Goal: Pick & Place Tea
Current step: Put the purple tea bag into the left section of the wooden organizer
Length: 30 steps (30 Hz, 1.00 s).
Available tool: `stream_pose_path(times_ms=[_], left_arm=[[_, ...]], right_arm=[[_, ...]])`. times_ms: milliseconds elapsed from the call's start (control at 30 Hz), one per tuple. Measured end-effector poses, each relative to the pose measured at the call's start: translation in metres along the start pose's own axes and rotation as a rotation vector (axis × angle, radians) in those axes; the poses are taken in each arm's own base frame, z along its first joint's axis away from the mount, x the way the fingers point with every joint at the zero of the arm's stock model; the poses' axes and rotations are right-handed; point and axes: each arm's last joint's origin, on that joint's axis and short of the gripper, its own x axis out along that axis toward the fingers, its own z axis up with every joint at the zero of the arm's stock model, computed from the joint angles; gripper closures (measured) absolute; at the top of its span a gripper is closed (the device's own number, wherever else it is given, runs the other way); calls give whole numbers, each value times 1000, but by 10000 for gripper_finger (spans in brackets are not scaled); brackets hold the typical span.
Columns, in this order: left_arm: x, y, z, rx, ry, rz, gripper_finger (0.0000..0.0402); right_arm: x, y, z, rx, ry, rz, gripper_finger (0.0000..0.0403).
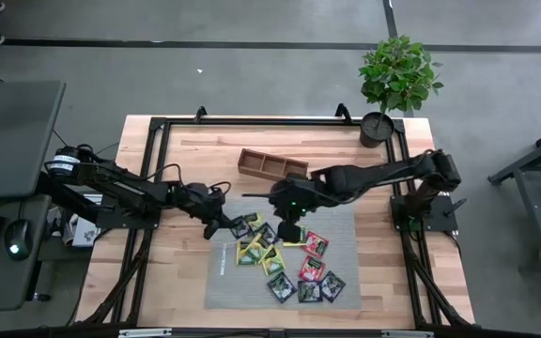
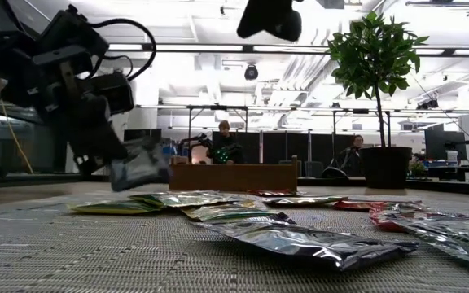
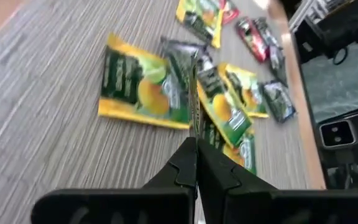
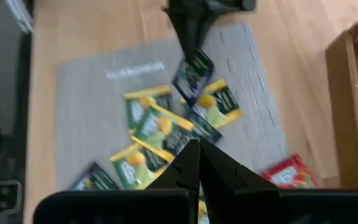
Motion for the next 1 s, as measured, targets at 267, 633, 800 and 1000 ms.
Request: stream_pose_path(times_ms=[267,633,800,1000], left_arm=[[-11,17,29,69,-146,-44,401],[-38,38,117,342,-170,13,401],[-68,36,165,483,-57,167,401],[-106,27,211,679,17,346,401]], right_arm=[[-5,-9,-53,252,-308,82,400],[2,-16,-101,395,-413,98,401],[5,-18,-105,417,-420,108,397],[6,-18,-105,411,-421,99,401]])
